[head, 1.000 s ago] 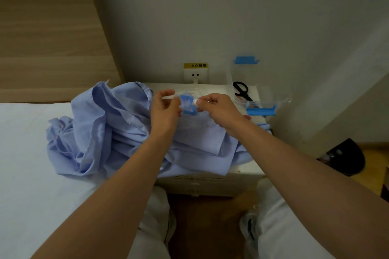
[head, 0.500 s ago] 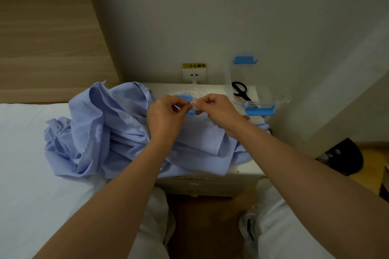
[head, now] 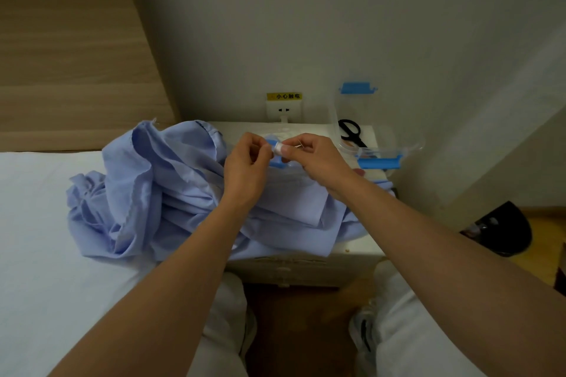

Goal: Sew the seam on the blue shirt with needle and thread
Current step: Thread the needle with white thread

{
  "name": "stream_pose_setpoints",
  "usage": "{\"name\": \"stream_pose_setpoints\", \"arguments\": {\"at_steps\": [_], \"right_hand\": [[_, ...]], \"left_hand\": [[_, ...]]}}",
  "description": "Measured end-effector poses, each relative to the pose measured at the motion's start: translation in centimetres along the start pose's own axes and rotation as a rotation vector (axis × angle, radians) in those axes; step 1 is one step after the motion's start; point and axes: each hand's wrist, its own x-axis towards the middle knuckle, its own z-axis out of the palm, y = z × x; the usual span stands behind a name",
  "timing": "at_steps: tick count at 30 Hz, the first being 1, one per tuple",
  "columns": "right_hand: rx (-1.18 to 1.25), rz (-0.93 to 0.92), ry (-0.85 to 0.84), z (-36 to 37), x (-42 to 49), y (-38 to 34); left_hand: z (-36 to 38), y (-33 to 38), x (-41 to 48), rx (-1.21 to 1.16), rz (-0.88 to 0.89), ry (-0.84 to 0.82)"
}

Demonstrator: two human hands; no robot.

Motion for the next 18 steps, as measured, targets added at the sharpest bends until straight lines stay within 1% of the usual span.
{"name": "stream_pose_setpoints", "arguments": {"at_steps": [9, 14, 18], "right_hand": [[-0.020, 0.034, 0.022, 0.15, 0.27, 0.14], [-0.012, 0.027, 0.007, 0.10, 0.19, -0.01], [-0.005, 0.015, -0.008, 0.01, 0.09, 0.00]], "left_hand": [[-0.07, 0.75, -0.16, -0.104, -0.065, 0.036], [-0.11, 0.85, -0.02, -0.167, -0.088, 0.022], [-0.37, 0.90, 0.03, -0.266, -0.150, 0.051]]}}
